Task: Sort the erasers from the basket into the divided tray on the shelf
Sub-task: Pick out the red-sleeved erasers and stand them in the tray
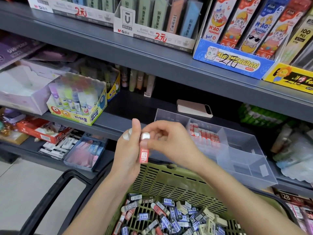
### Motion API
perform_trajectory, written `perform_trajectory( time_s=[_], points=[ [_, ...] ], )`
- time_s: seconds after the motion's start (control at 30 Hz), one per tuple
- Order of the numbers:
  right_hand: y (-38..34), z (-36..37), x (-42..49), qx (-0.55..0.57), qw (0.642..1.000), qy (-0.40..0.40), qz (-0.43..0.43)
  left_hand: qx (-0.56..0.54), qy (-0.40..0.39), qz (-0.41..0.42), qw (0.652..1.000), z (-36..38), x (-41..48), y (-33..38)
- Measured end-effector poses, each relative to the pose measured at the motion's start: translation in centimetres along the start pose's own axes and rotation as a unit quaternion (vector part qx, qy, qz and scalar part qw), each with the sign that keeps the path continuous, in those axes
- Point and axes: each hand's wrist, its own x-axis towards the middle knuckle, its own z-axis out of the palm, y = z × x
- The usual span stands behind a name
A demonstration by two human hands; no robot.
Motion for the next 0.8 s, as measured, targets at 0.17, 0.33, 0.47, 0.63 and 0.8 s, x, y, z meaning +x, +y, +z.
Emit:
perform_trajectory(
  time_s=[0.17,0.33,0.47,0.63,0.8],
  points=[
    [2.0,-5.3,1.7,0.167,0.973,0.135,0.080,-0.064,0.014,-0.043,0.997,-0.2,0.3,0.4],
    [5.8,-8.2,4.3,-0.092,0.969,0.179,0.141,-0.076,0.015,-0.051,0.996,-0.5,0.7,0.4],
    [7.3,-7.2,5.7,-0.216,0.958,0.100,0.160,-0.078,0.017,-0.055,0.995,-0.4,0.6,0.5],
    [8.2,-6.3,6.3,-0.284,0.946,0.021,0.156,-0.077,0.014,-0.056,0.995,-0.5,0.6,0.6],
    [8.2,-6.0,6.5,-0.495,0.864,-0.039,0.083,-0.086,0.010,-0.068,0.994,-0.5,0.7,0.5]
  ],
)
